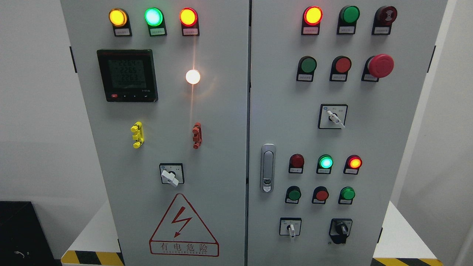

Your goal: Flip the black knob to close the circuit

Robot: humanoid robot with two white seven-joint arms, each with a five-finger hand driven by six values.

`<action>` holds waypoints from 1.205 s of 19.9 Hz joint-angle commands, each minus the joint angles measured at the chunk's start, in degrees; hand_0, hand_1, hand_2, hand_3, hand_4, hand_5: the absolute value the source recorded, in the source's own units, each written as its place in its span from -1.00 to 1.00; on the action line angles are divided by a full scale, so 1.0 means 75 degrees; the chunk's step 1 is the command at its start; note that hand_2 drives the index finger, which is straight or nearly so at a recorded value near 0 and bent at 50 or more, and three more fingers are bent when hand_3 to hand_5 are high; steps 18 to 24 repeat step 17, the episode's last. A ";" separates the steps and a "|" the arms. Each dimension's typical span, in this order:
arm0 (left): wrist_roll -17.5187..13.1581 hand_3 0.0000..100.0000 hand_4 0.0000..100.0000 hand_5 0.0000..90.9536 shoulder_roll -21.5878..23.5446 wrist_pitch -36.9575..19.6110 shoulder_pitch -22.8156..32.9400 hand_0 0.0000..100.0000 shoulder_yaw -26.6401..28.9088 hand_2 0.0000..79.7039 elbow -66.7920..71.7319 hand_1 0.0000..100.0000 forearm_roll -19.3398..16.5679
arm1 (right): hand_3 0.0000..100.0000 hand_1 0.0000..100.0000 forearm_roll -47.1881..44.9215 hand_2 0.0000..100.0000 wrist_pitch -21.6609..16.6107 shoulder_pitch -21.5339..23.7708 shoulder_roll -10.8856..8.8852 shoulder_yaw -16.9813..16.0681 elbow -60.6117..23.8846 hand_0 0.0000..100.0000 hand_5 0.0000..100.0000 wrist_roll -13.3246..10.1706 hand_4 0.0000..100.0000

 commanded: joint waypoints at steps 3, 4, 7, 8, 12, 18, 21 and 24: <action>0.0005 -1.00 -1.00 -1.00 0.0002 0.0002 0.0047 -0.76 0.0000 -1.00 0.0000 0.11 -0.0002 | -0.60 -1.00 -0.1176 -0.82 -0.0252 0.0380 -0.0018 0.0278 -0.0392 -1.00 -0.70 0.0231 -0.63; 0.0005 -1.00 -1.00 -1.00 0.0002 0.0002 0.0047 -0.76 0.0000 -1.00 0.0000 0.11 -0.0002 | -0.61 -1.00 -0.1222 -0.83 -0.0252 0.0392 -0.0018 0.0313 -0.0392 -1.00 -0.72 0.0337 -0.64; 0.0005 -1.00 -1.00 -1.00 0.0002 0.0002 0.0047 -0.76 0.0000 -1.00 0.0000 0.11 -0.0002 | -0.65 -1.00 -0.1235 -0.88 -0.0520 0.0591 -0.0018 0.0442 -0.0392 -1.00 -0.84 0.0548 -0.70; 0.0005 -1.00 -1.00 -1.00 -0.0010 0.0002 0.0047 -0.76 0.0000 -1.00 0.0000 0.11 -0.0002 | -0.66 -1.00 -0.1235 -0.89 -0.0580 0.0649 -0.0018 0.0524 -0.0392 -1.00 -0.87 0.0607 -0.71; 0.0005 -1.00 -1.00 -1.00 0.0002 0.0002 0.0047 -0.76 0.0000 -1.00 0.0000 0.11 -0.0002 | -0.69 -1.00 -0.1293 -0.93 -0.0580 0.0708 -0.0018 0.0583 -0.0392 -1.00 -0.91 0.0666 -0.72; 0.0005 -1.00 -1.00 -1.00 0.0002 0.0002 0.0047 -0.76 0.0000 -1.00 0.0000 0.11 -0.0002 | -0.71 -1.00 -0.1305 -0.95 -0.0592 0.0779 -0.0018 0.0583 -0.0392 -1.00 -0.92 0.0666 -0.75; 0.0005 -1.00 -1.00 -1.00 0.0002 0.0002 0.0047 -0.76 0.0000 -1.00 0.0000 0.11 -0.0002 | -0.71 -1.00 -0.1305 -0.95 -0.0592 0.0779 -0.0018 0.0583 -0.0392 -1.00 -0.92 0.0666 -0.75; 0.0005 -1.00 -1.00 -1.00 0.0002 0.0002 0.0047 -0.76 0.0000 -1.00 0.0000 0.11 -0.0002 | -0.71 -1.00 -0.1305 -0.95 -0.0592 0.0779 -0.0018 0.0583 -0.0392 -1.00 -0.92 0.0666 -0.75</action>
